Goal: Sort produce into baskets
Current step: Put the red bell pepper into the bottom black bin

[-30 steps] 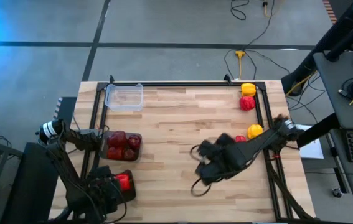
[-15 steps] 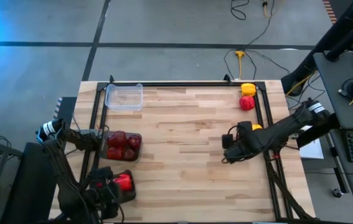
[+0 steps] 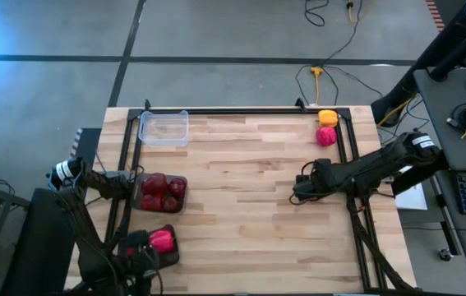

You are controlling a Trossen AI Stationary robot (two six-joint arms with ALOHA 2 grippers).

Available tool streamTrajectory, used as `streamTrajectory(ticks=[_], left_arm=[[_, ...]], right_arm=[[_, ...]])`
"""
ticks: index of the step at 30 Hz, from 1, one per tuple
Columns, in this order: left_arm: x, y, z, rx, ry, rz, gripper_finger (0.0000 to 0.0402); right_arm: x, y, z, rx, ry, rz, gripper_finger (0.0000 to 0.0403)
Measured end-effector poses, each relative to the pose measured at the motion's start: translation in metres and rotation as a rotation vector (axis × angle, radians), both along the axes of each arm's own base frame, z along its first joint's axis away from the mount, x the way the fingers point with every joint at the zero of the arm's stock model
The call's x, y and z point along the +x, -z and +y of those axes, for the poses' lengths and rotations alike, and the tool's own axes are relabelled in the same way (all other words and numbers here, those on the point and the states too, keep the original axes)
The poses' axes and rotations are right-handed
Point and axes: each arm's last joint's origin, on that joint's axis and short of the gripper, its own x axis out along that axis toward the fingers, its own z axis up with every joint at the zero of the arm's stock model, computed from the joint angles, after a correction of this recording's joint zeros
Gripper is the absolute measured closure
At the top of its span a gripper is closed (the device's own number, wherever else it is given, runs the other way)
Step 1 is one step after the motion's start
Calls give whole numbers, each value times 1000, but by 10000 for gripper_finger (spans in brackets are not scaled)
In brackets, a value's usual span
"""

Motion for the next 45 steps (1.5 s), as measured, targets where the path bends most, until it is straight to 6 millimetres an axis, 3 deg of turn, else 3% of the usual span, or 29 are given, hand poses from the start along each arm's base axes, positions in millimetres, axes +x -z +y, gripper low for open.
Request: streamTrajectory(ticks=[7, 12, 18, 21, 26, 29, 33, 40, 45], left_arm=[[-24, 0, -10, -68, -34, 53, 45], [-45, 0, -17, -119, -70, 97, 51], [-48, -11, -20, -122, -87, 89, 57], [-43, -21, -18, -95, -77, 40, 61], [-38, -32, -16, -57, -19, -22, 64], [-40, -28, -12, -4, -8, -23, 64], [-34, -22, -3, 74, -79, -152, 68], [-20, 12, -4, 129, -79, -106, 73], [-17, 31, -13, 162, -77, -55, 73]], right_arm=[[-1, 34, 0, 88, 16, -99, 23], [2, 41, 0, 99, 40, -176, 29], [4, 44, 1, 95, 64, -172, 97], [16, 39, 4, 107, 24, -215, 137], [55, 25, 22, 134, -224, -262, 138], [86, 18, 43, 141, -407, -263, 138], [130, 21, 74, 147, -601, -246, 132], [202, 35, 118, 165, -828, -263, 130], [237, 33, 139, 189, -942, -275, 126]])
